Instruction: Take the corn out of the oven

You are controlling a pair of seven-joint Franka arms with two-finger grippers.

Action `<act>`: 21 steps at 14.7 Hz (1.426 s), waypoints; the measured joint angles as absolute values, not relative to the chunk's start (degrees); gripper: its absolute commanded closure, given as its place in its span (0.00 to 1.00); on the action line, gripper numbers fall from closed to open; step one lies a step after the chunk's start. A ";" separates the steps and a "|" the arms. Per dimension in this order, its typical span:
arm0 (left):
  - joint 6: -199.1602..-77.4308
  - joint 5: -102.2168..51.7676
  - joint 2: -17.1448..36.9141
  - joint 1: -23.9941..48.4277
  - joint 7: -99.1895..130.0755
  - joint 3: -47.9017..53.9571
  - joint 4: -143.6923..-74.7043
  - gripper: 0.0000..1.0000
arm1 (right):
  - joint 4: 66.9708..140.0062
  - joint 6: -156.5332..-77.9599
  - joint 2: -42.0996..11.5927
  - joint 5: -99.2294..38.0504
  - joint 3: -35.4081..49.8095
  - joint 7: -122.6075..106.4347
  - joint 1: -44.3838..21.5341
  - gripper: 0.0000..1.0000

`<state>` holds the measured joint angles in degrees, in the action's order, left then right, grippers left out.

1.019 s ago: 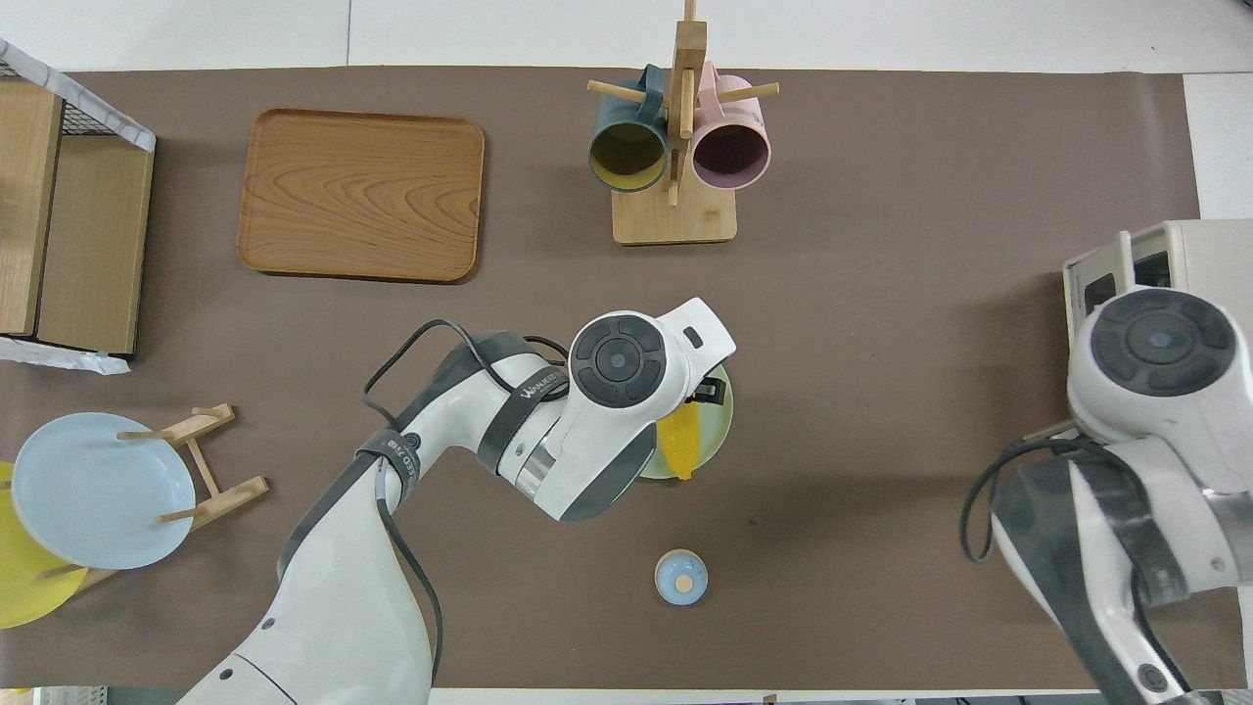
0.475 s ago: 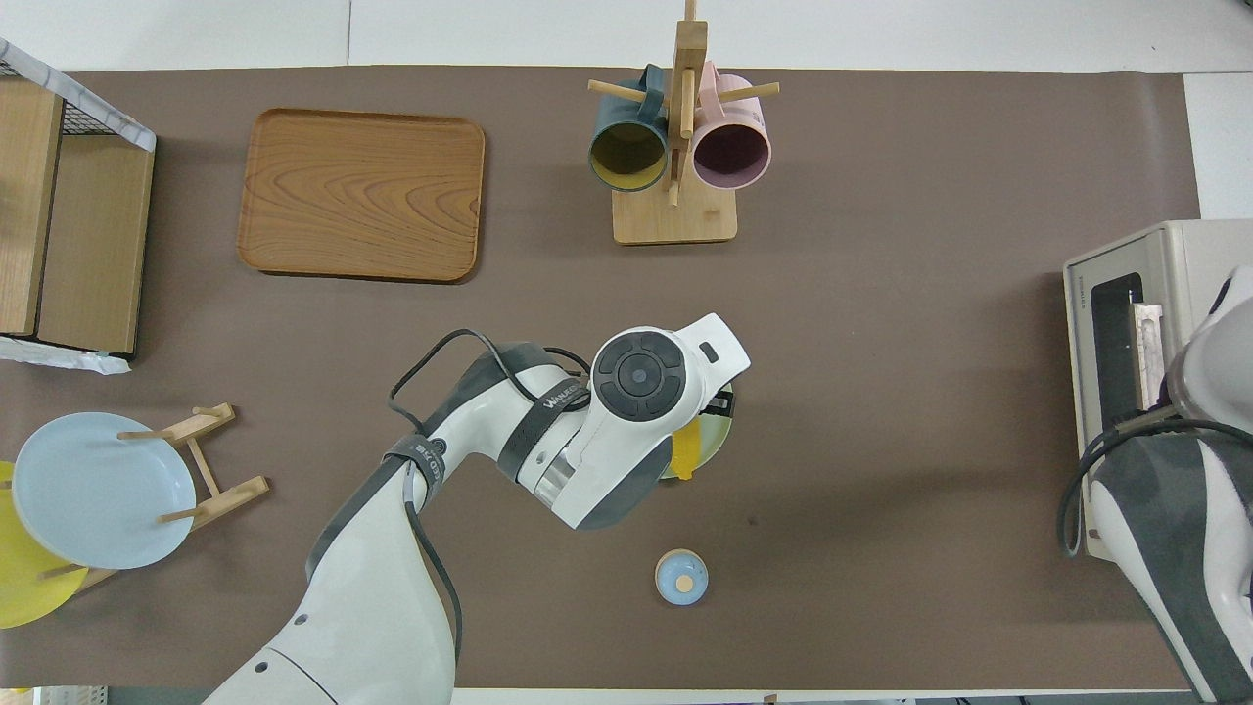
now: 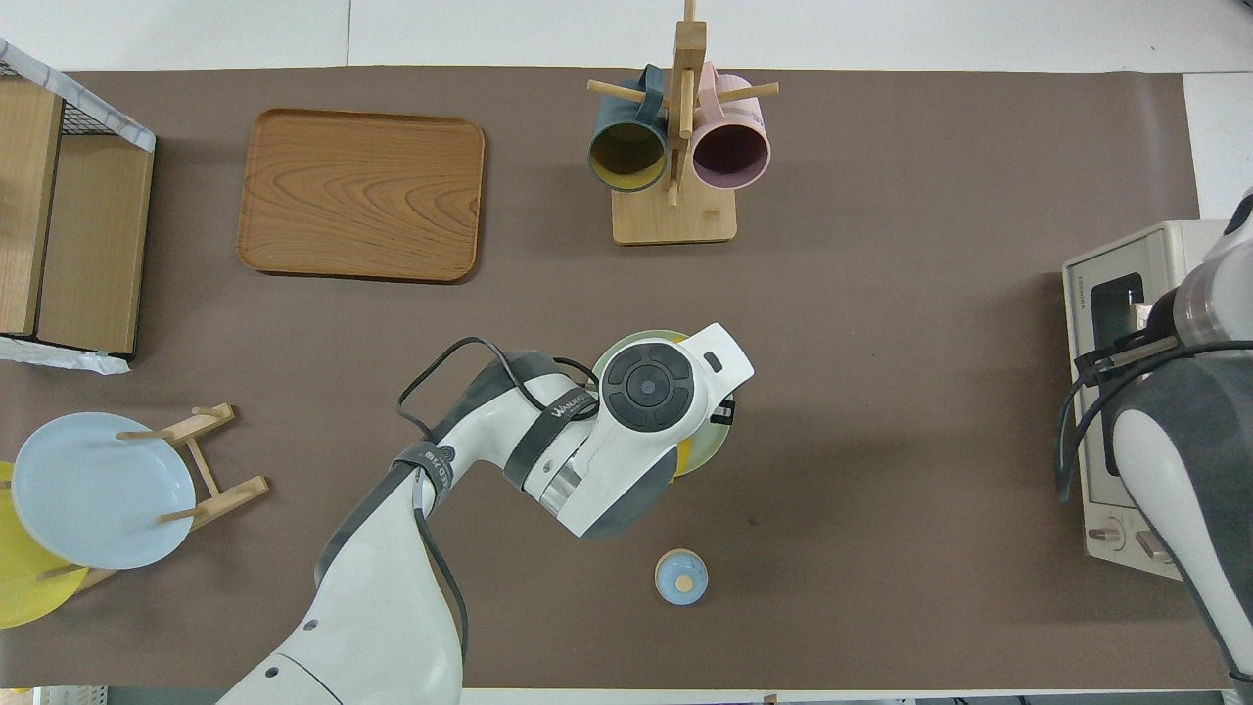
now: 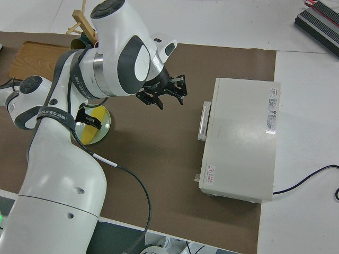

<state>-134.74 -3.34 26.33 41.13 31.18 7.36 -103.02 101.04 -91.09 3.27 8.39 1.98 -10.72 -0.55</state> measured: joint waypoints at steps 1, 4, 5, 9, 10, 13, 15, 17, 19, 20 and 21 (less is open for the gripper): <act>-133.92 -3.34 26.21 40.98 31.33 7.21 -102.61 1.00 | 97.43 -88.20 2.10 6.26 2.19 -7.99 -0.69 0.28; -127.53 -3.34 23.31 38.26 31.48 6.62 -100.85 1.00 | 92.39 -84.52 0.35 3.54 2.78 -2.52 -0.63 0.29; -124.28 -3.34 21.12 36.32 31.25 6.54 -100.52 1.00 | 91.57 -83.82 0.13 3.39 3.23 -2.01 -0.64 0.29; -117.75 -3.28 14.67 27.15 27.08 6.16 -100.57 1.00 | 89.95 -81.19 -0.19 3.38 3.76 -1.23 -0.30 0.00; -117.78 -3.27 14.60 24.29 24.32 6.07 -100.62 1.00 | 89.92 -81.13 -0.32 3.38 3.57 -1.23 -0.25 0.00; -118.42 -3.26 15.93 14.70 16.40 5.89 -100.14 1.00 | 89.92 -81.09 -0.65 3.38 2.94 -1.23 -0.32 0.00; -118.50 -3.26 19.55 10.77 14.54 5.93 -96.10 1.00 | 89.93 -81.09 -0.69 3.38 2.44 -1.23 -0.54 0.00; -118.46 -3.26 26.07 8.93 14.26 5.96 -88.68 1.00 | 89.94 -81.09 -0.71 3.38 2.19 -1.23 -1.05 0.00; -118.44 -3.26 33.02 7.47 13.55 6.09 -81.05 1.00 | 89.94 -81.09 -0.74 3.38 1.41 -1.20 -1.33 0.00; -118.45 -3.26 35.92 6.51 12.85 6.25 -78.10 1.00 | 89.93 -81.09 -0.74 3.25 0.95 -0.91 -1.33 0.00; -118.51 -3.26 38.16 5.52 11.89 6.42 -76.01 1.00 | 89.91 -81.14 -0.74 2.58 0.43 0.14 -1.34 0.00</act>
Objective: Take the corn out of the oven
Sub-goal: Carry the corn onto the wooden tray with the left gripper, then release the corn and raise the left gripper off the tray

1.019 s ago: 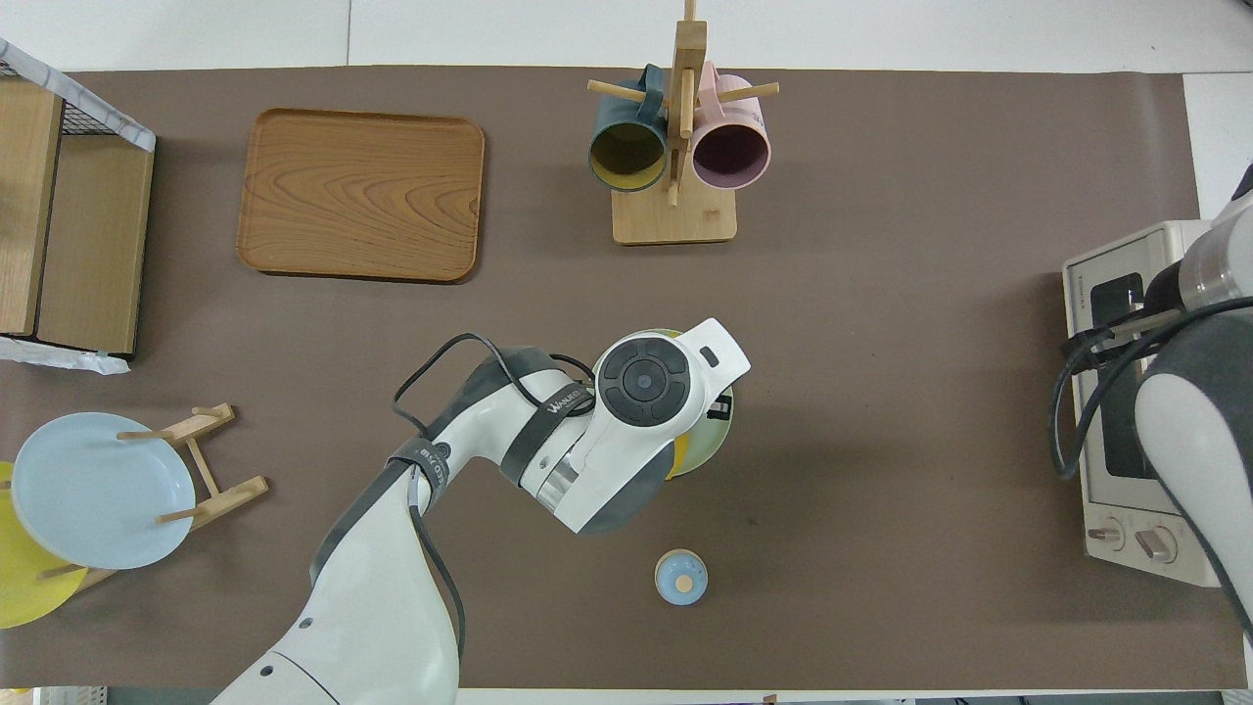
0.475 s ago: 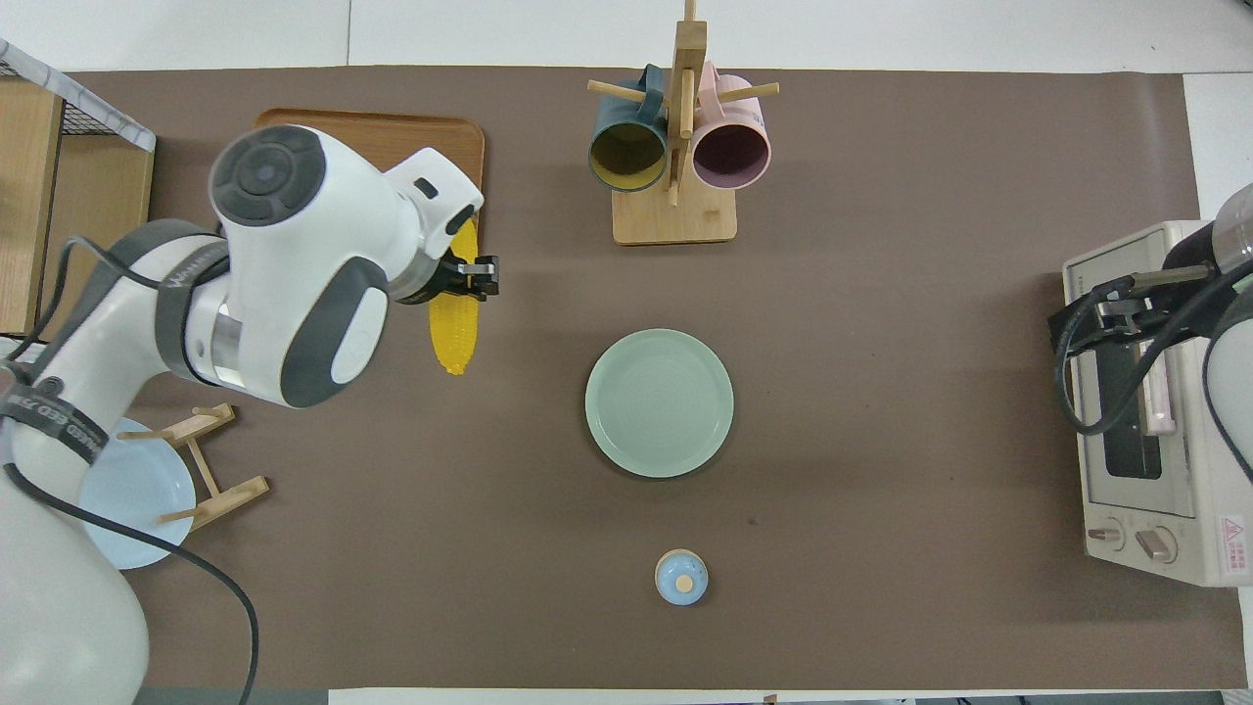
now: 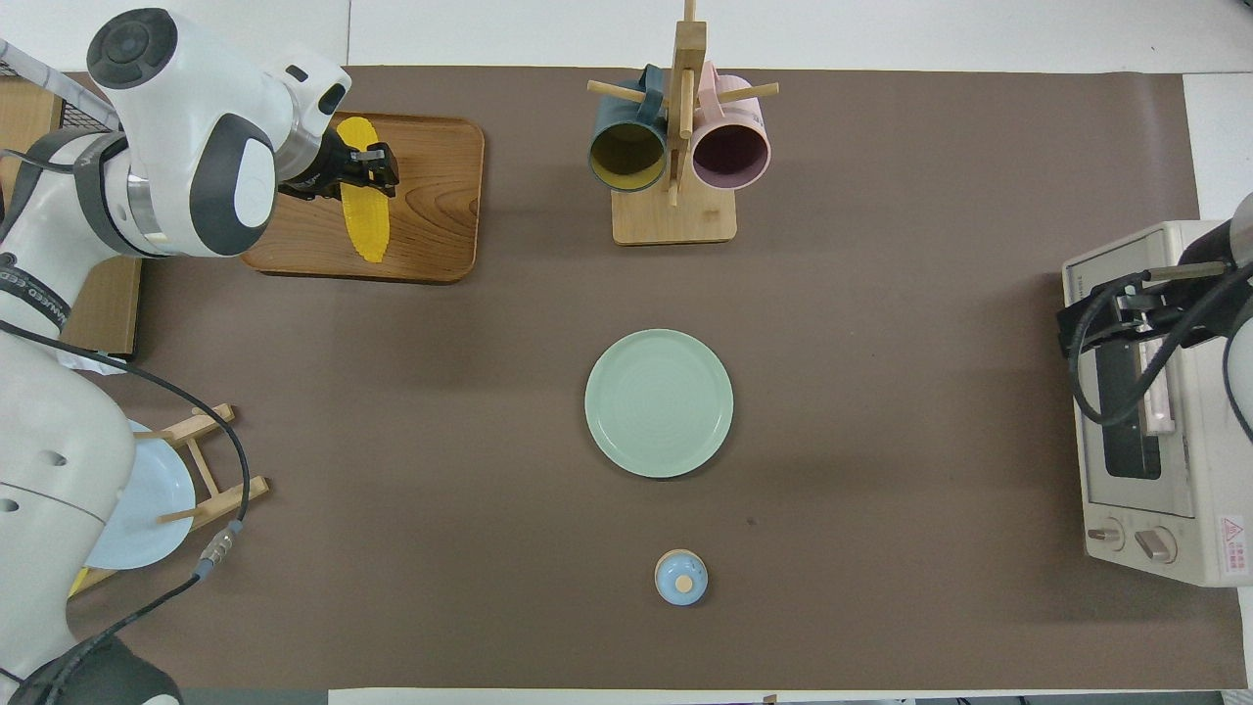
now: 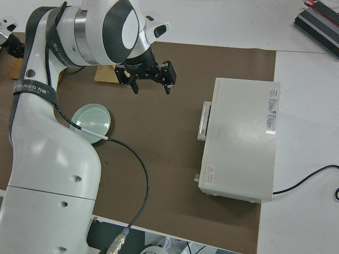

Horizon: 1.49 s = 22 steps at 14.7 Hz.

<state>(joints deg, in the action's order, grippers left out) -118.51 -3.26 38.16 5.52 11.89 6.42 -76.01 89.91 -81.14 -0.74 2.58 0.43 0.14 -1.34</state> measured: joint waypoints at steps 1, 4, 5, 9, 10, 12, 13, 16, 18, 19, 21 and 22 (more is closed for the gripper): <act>-118.89 -3.26 39.85 4.70 11.02 6.59 -74.66 1.00 | 89.81 -81.24 -0.74 1.60 -0.20 1.48 -1.37 0.00; -121.42 -3.26 42.82 4.27 10.15 7.01 -73.65 1.00 | 89.50 -81.71 -0.74 0.59 -1.85 2.48 -1.38 0.00; -121.98 -3.26 43.44 4.36 10.14 7.29 -73.63 1.00 | 89.70 -82.70 -0.74 0.57 -2.01 2.51 -1.38 0.00; -122.13 -3.26 43.85 4.39 9.66 7.50 -73.16 0.01 | 91.19 -84.93 -0.75 0.55 -2.03 2.72 -1.51 0.00; -122.15 -3.26 43.85 4.39 9.52 7.50 -73.10 0.00 | 91.27 -85.06 -0.73 0.55 -2.03 2.81 -1.52 0.00; -122.19 -3.26 43.85 4.40 9.35 7.50 -73.05 0.00 | 91.30 -85.10 -0.57 0.55 -2.08 2.92 -1.46 0.00; -122.20 -3.26 43.82 4.40 9.32 7.49 -72.94 0.00 | 91.30 -85.10 -0.45 0.55 -2.11 2.92 -1.34 0.00; -122.12 -3.26 43.20 4.36 9.29 7.47 -71.94 0.00 | 91.33 -85.10 -0.34 0.55 -2.28 2.92 -1.20 0.00; -121.26 -3.26 41.91 4.32 9.30 7.38 -71.72 0.00 | 91.34 -85.10 -0.34 0.55 -2.27 2.92 -1.26 0.00; -119.93 -3.26 40.83 4.24 9.30 7.14 -71.70 0.00 | 91.35 -85.10 -0.34 0.55 -2.27 2.92 -1.27 0.00; -116.34 -3.26 37.89 4.12 9.30 5.69 -71.80 0.00 | 91.36 -85.10 -0.34 0.55 -2.28 2.92 -1.25 0.00; -114.54 -3.26 35.93 4.02 9.30 4.95 -72.17 0.00 | 91.36 -85.10 -0.34 0.55 -2.28 2.92 -1.25 0.00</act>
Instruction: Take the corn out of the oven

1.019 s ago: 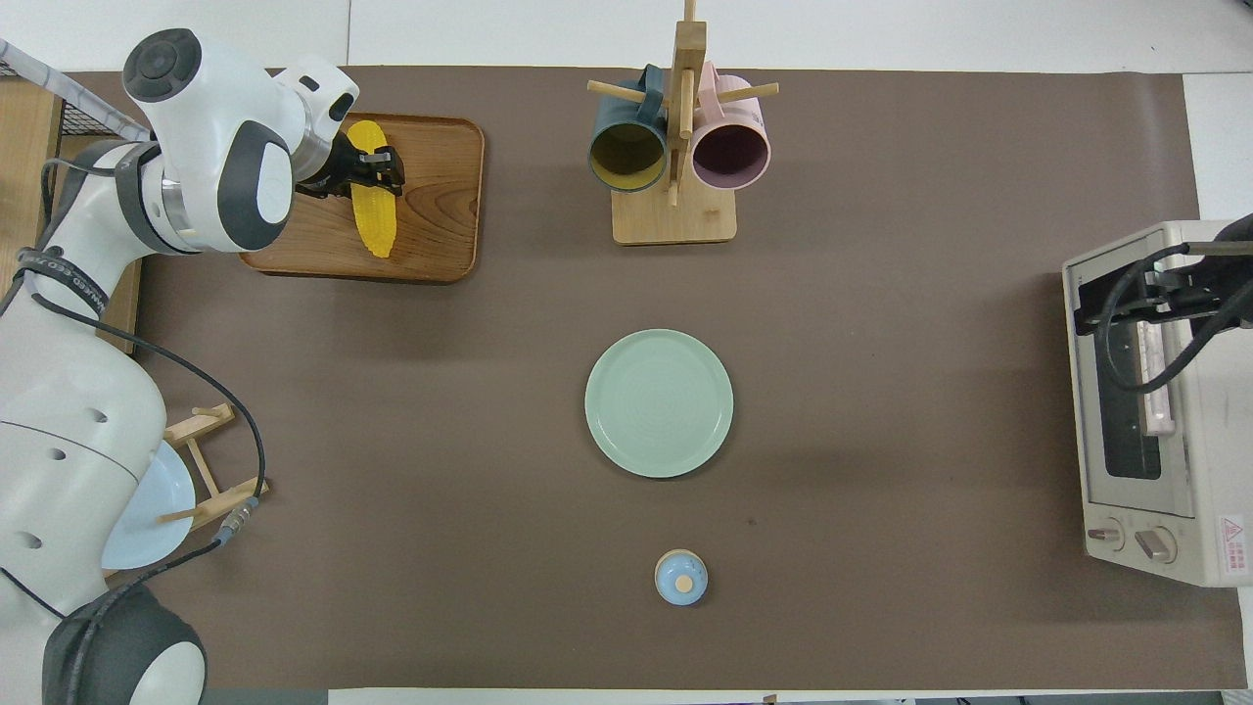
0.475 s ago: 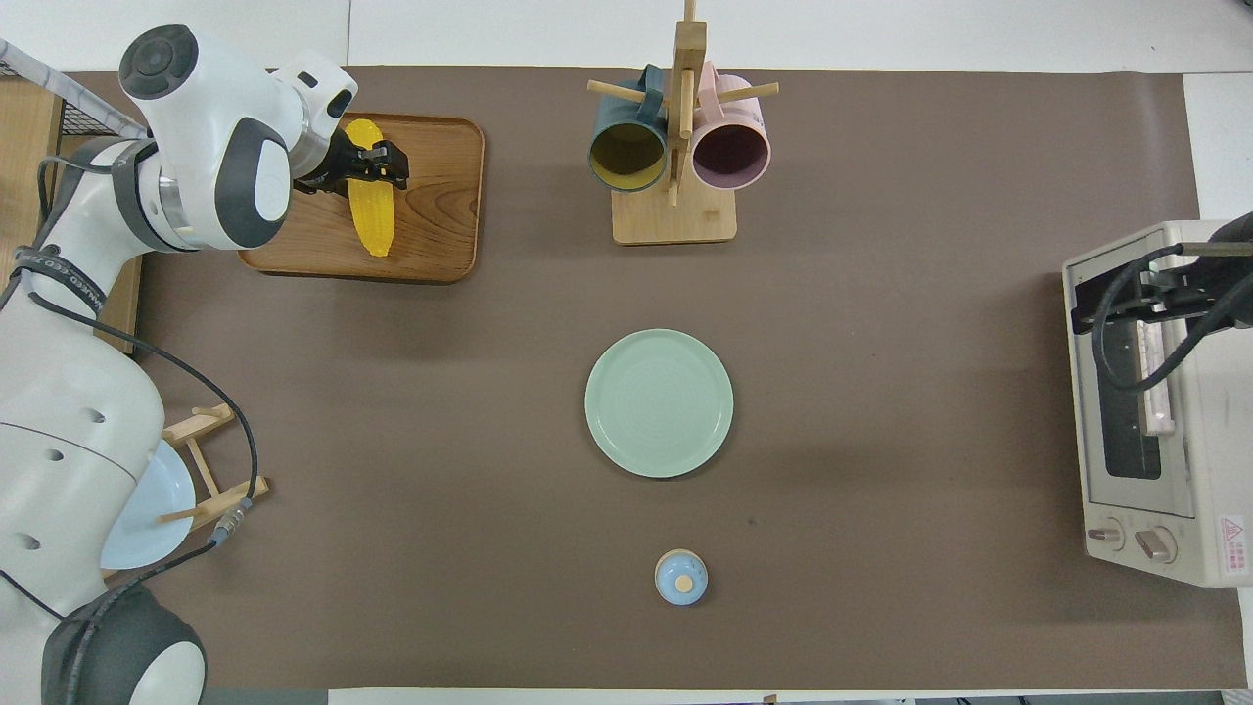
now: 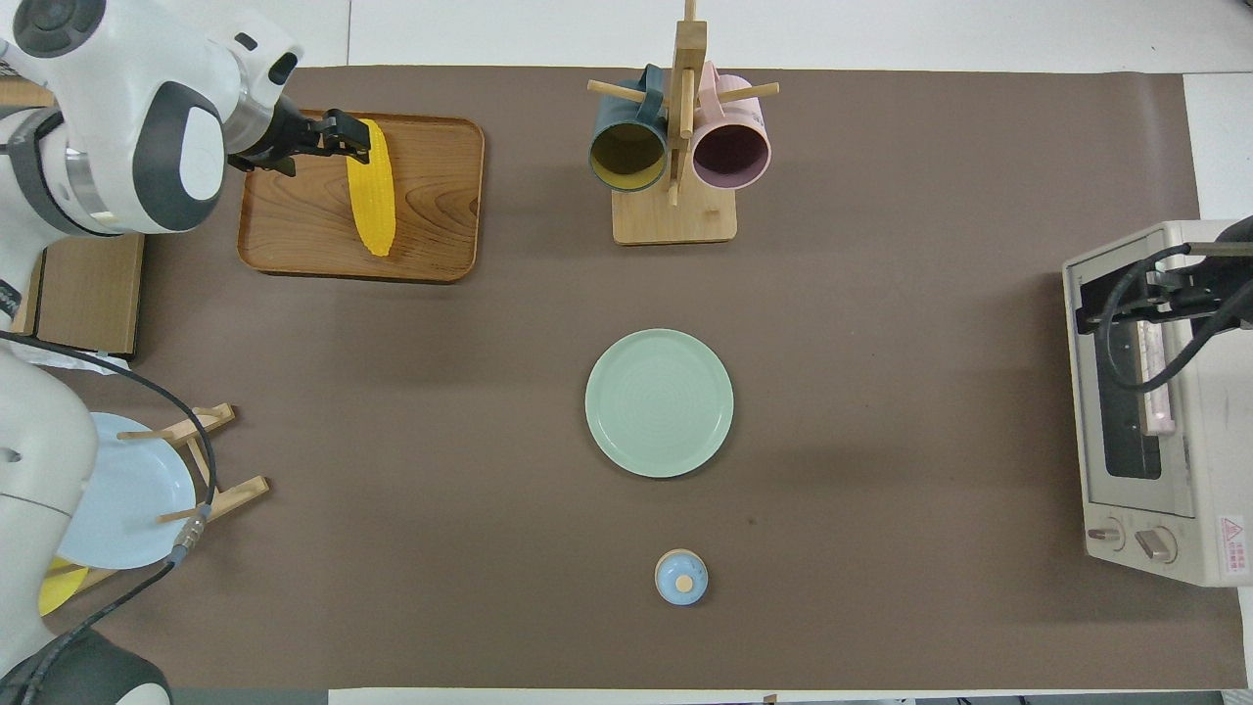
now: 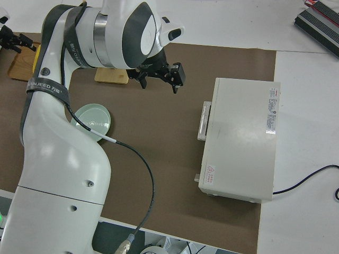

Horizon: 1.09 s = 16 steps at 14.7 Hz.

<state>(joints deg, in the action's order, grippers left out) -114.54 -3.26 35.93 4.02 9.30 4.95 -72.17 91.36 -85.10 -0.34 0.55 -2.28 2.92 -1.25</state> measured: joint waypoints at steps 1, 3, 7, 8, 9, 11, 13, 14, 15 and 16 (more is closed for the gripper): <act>-112.69 -3.26 33.53 3.94 9.30 4.37 -73.08 0.00 | 91.37 -85.10 -0.34 0.55 -2.28 2.92 -1.25 0.00; -108.51 -3.26 28.17 3.92 9.30 3.48 -75.80 0.00 | 91.37 -85.10 -0.34 0.55 -2.28 2.92 -1.25 0.00; -97.43 -3.25 19.18 3.94 9.31 2.56 -78.49 0.00 | 91.37 -85.61 -0.34 0.55 -2.28 2.92 -1.24 0.00; -94.84 -3.25 17.43 3.94 9.30 2.33 -78.65 0.00 | 91.38 -86.44 -0.34 0.55 -2.28 2.92 -1.23 0.00; -92.30 -3.25 15.60 3.94 9.30 2.16 -78.87 0.00 | 91.40 -87.62 -0.34 0.55 -2.28 2.92 -1.23 0.00; -88.17 -3.25 11.69 3.94 9.30 1.95 -80.02 0.00 | 91.50 -90.14 -0.34 0.55 -2.28 2.92 -1.23 0.00; -85.82 -3.24 6.99 3.98 9.30 1.92 -82.97 0.00 | 91.58 -91.32 -0.34 0.55 -2.28 2.92 -1.22 0.00; -85.39 -3.24 4.53 4.07 9.30 1.94 -85.13 0.00 | 91.59 -91.45 -0.34 0.55 -2.28 2.92 -1.22 0.00; -85.23 -3.24 2.16 4.15 9.30 2.00 -87.52 0.00 | 91.60 -91.47 -0.34 0.55 -2.28 2.92 -1.22 0.00; -85.20 -3.24 0.13 4.17 9.30 2.13 -89.84 0.00 | 91.61 -91.48 -0.34 0.55 -2.28 2.80 -1.22 0.00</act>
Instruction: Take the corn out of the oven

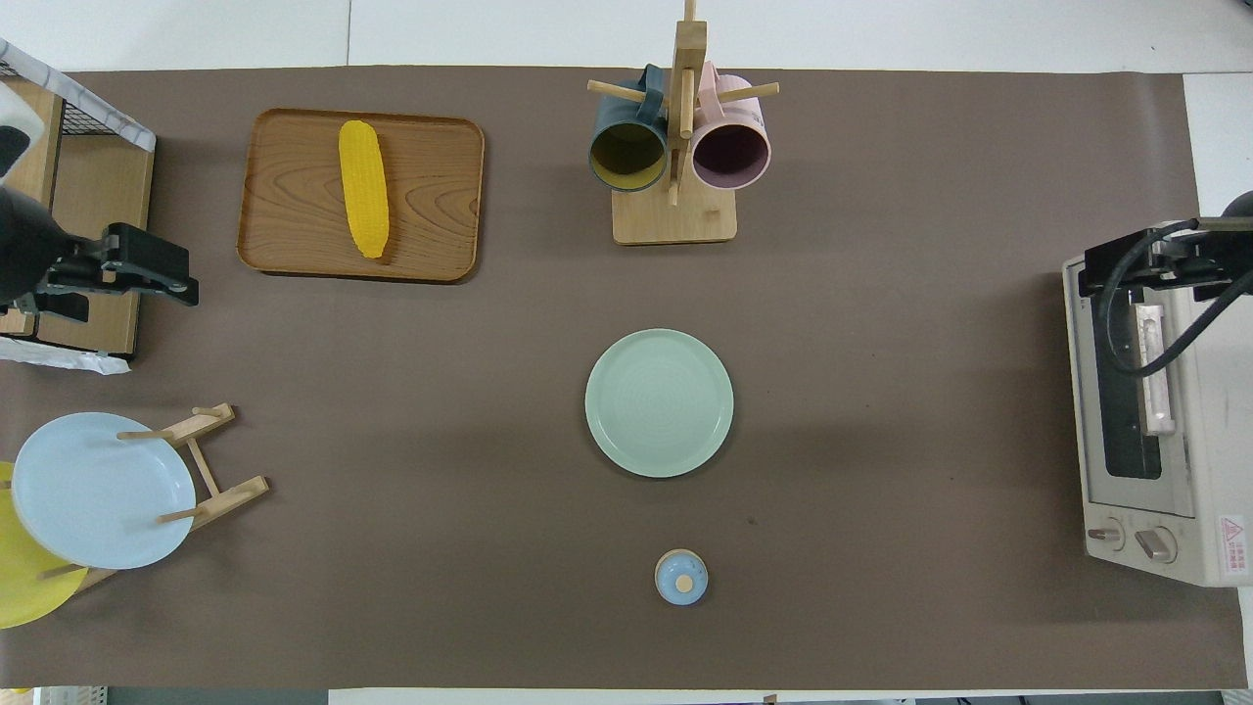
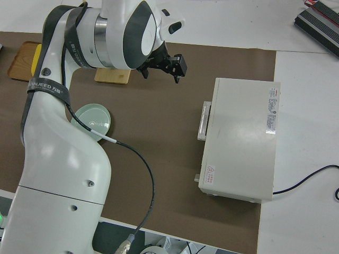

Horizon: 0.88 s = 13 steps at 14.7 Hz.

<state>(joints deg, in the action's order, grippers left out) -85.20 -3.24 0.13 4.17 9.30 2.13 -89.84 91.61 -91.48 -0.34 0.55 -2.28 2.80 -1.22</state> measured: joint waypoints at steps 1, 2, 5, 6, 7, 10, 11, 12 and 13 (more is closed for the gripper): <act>-85.37 -3.24 -1.47 4.18 9.29 2.25 -92.04 0.00 | 91.62 -91.48 -0.34 0.55 -2.28 2.16 -1.22 0.00; -86.06 -3.24 -2.58 4.20 9.15 2.31 -94.13 0.00 | 91.62 -91.48 -0.34 0.55 -2.28 0.81 -1.22 0.00; -91.14 -3.24 -3.25 4.35 8.77 2.39 -98.14 0.00 | 91.64 -91.48 -0.34 0.55 -2.29 -1.60 -1.20 0.00; -91.38 -3.24 -3.16 4.37 8.75 2.39 -98.24 0.00 | 91.65 -91.48 -0.34 0.55 -2.29 -1.67 -1.20 0.00; -91.10 -3.24 -3.14 4.38 8.71 2.39 -97.81 0.00 | 91.67 -91.48 -0.34 0.55 -2.29 -1.67 -1.20 0.00; -89.45 -3.24 -3.09 4.35 8.64 2.28 -95.75 0.00 | 91.71 -91.47 -0.34 0.55 -2.28 -1.69 -1.26 0.00; -89.23 -3.24 -3.09 4.33 8.63 2.24 -95.54 0.00 | 91.72 -91.47 -0.34 0.55 -2.27 -1.70 -1.36 0.00; -89.22 -3.24 -3.07 4.33 8.63 2.21 -95.53 0.00 | 91.72 -91.47 -0.34 0.55 -2.26 -1.70 -1.44 0.00; -89.22 -3.24 -3.03 4.32 8.63 2.20 -95.53 0.00 | 91.73 -91.47 -0.34 0.55 -2.26 -1.70 -1.45 0.00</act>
<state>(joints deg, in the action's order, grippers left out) -89.22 -3.24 -3.03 4.32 8.63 2.20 -95.53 91.73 -91.47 -0.34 0.55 -2.26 -1.70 -1.45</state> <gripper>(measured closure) 0.000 0.000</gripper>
